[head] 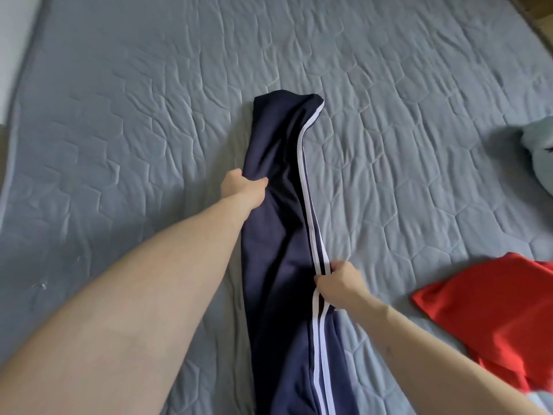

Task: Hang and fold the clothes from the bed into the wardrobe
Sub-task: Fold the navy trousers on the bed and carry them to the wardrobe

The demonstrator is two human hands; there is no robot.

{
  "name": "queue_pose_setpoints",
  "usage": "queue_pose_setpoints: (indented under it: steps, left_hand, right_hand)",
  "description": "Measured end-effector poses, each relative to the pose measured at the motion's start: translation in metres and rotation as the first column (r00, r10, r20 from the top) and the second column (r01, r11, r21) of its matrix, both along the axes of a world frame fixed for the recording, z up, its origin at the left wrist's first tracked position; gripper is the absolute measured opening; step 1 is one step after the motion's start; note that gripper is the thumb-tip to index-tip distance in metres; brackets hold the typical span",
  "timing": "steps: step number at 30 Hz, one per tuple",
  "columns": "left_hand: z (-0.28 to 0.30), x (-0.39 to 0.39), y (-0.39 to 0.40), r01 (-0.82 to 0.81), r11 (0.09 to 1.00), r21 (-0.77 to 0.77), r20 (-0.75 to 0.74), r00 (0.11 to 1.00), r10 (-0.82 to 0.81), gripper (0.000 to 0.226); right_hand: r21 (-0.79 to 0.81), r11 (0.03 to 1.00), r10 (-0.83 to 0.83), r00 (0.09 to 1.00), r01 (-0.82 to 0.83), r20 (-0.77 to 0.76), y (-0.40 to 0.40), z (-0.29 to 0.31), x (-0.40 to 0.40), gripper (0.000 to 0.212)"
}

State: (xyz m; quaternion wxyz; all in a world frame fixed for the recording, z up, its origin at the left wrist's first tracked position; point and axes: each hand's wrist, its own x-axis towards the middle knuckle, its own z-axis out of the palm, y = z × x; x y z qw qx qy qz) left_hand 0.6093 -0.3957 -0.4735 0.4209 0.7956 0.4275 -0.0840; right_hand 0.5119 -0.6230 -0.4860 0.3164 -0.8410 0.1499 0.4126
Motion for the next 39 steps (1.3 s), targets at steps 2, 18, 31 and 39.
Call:
queue_pose_setpoints:
  steps: [2, 18, 31, 39]
  left_hand:
    - [-0.005, -0.014, 0.001, 0.004, 1.0, -0.001, -0.059, 0.998, -0.004, 0.057]
    - [-0.022, -0.082, 0.035, 0.39, 0.903, -0.181, -0.079, 0.909, -0.409, 0.071]
    - [0.006, -0.184, -0.001, 0.164, 0.963, -0.213, -0.122, 0.973, -0.193, 0.06]
    - [0.046, -0.418, -0.066, 0.073, 0.892, -0.446, -0.439, 0.85, -0.289, 0.046]
  right_hand:
    - [-0.052, 0.991, 0.117, 0.985, -0.125, -0.127, -0.001, 0.009, 0.005, 0.013]
    - [-0.319, 0.726, 0.675, 0.543, -0.609, 0.5, 0.072, 0.009, 0.101, 0.069]
    - [0.039, 0.954, 0.241, 0.835, -0.298, 0.495, -0.003, 0.022, -0.057, 0.07]
    - [0.008, 0.997, 0.073, 0.997, -0.073, 0.006, -0.077, 0.068, -0.224, 0.073]
